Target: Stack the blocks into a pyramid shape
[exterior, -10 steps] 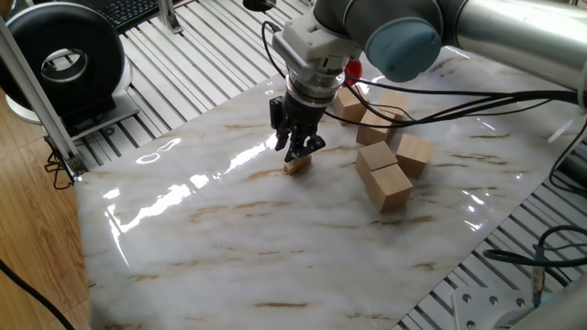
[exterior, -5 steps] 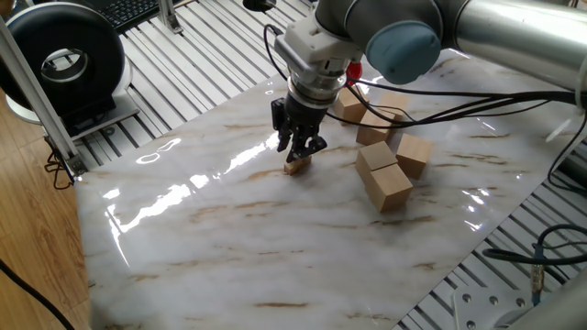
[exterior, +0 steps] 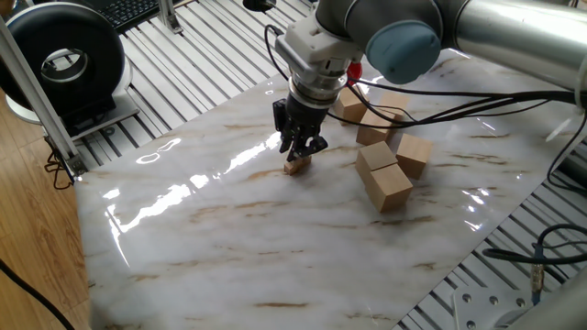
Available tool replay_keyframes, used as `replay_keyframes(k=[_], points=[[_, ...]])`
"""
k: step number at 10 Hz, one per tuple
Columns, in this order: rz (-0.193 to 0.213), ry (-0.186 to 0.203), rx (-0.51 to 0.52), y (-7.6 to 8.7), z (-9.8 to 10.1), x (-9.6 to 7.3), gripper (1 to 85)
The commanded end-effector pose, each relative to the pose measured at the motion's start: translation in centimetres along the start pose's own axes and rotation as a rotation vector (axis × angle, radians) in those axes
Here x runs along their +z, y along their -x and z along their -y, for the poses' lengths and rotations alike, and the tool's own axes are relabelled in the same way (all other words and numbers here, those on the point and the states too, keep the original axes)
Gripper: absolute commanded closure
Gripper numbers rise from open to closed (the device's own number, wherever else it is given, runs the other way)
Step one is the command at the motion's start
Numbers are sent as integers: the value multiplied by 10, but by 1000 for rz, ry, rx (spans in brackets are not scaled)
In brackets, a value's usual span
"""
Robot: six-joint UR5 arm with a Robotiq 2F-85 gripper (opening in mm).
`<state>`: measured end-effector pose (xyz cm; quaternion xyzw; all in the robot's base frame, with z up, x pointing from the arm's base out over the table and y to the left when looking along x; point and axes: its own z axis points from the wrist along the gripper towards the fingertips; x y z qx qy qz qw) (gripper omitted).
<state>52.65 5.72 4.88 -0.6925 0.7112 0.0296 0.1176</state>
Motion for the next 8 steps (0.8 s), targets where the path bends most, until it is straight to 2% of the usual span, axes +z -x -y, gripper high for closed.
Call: replay_keyframes(k=[1,6,8], points=[[16,-1,14,2,1,-2,587],[34,12,31,8,-4,-3,587],[56,22,54,6,-11,-1,587]])
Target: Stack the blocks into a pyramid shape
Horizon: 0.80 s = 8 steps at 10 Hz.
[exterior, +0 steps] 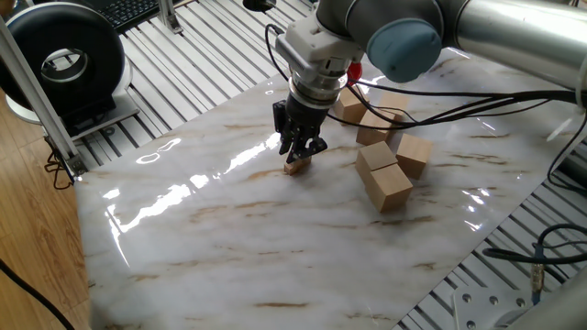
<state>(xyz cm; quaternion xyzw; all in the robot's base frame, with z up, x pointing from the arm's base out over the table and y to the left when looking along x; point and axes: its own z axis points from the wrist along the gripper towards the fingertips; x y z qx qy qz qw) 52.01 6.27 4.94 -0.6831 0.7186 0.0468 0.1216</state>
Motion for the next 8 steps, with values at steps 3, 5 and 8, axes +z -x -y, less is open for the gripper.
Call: replay_keyframes(k=[3,5,8], points=[[17,12,47,-3,-7,-1,640],[11,12,46,-5,-7,-1,650],[4,6,41,-7,-5,-1,653]])
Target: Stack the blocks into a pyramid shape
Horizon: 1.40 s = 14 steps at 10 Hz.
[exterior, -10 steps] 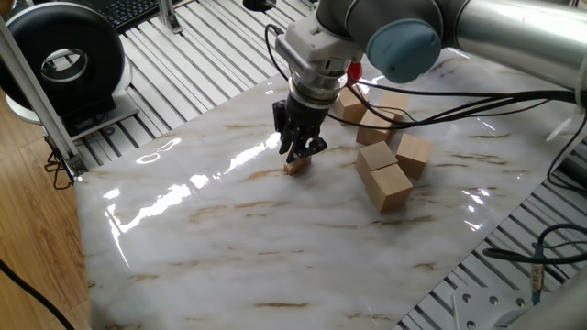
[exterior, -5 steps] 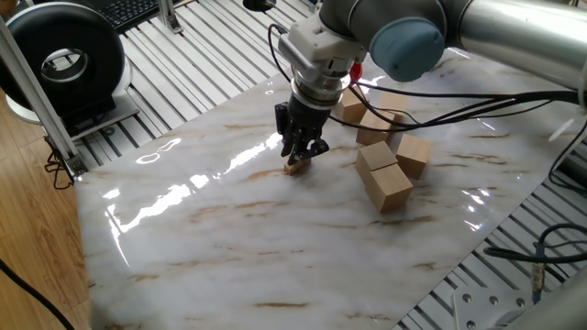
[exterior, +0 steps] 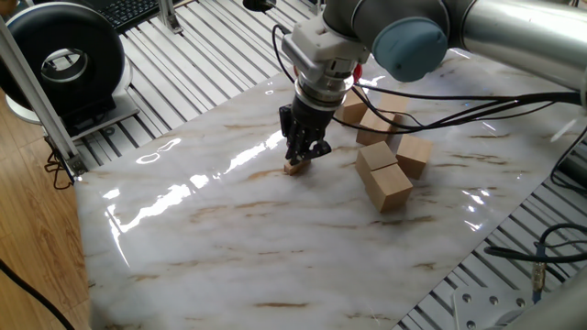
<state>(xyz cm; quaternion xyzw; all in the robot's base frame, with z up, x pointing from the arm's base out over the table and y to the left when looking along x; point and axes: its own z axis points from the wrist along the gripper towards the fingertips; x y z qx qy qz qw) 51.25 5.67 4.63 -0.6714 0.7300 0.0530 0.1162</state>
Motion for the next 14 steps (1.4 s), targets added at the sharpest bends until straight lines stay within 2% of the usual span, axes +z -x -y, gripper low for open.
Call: replay_keyframes(k=[1,7,9,12,13,14], points=[[5,-6,6,-1,2,-2,653],[8,-10,12,-1,3,-2,660],[21,-11,31,9,4,-2,650],[18,-7,76,33,11,-15,650],[9,-19,101,38,17,-18,650],[-30,-45,121,34,25,-21,677]])
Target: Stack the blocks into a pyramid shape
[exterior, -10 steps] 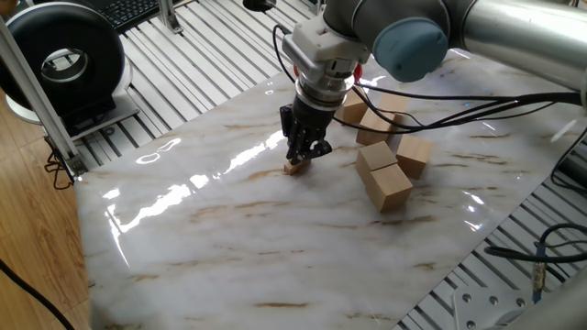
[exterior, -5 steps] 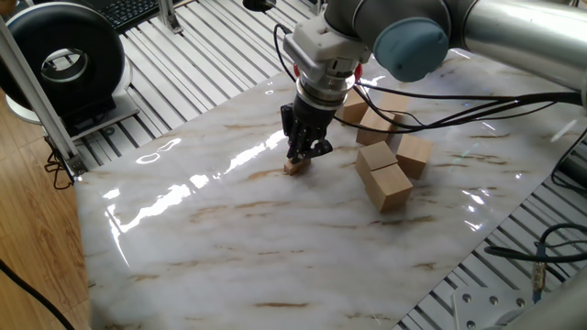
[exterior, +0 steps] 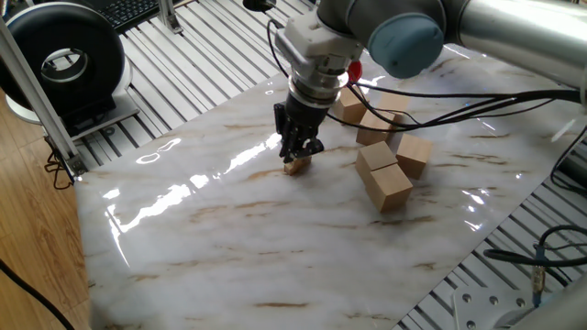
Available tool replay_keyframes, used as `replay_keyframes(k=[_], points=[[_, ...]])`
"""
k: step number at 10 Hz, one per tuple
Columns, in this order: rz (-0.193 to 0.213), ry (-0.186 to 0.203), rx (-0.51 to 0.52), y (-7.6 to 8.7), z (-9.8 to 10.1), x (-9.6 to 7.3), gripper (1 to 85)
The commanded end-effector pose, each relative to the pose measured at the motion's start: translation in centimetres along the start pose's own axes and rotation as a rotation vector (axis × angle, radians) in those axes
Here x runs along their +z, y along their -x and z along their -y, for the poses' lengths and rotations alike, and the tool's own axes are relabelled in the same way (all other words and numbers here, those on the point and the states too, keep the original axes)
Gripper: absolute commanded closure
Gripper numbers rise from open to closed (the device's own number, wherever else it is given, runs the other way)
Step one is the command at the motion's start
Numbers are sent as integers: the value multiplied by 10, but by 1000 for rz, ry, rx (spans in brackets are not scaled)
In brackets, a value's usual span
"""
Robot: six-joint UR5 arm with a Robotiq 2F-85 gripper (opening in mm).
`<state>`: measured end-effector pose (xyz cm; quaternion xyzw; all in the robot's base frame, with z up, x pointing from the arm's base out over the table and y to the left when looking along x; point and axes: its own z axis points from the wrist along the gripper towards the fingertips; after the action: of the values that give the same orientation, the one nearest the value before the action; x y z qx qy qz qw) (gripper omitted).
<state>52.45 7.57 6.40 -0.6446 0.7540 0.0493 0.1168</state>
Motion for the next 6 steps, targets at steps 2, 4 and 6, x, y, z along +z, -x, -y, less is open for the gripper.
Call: replay_keyframes(k=[2,4,6], points=[[-77,-73,124,16,26,-13,753],[-125,-96,236,21,32,-17,847],[-130,-124,495,23,34,-25,847]])
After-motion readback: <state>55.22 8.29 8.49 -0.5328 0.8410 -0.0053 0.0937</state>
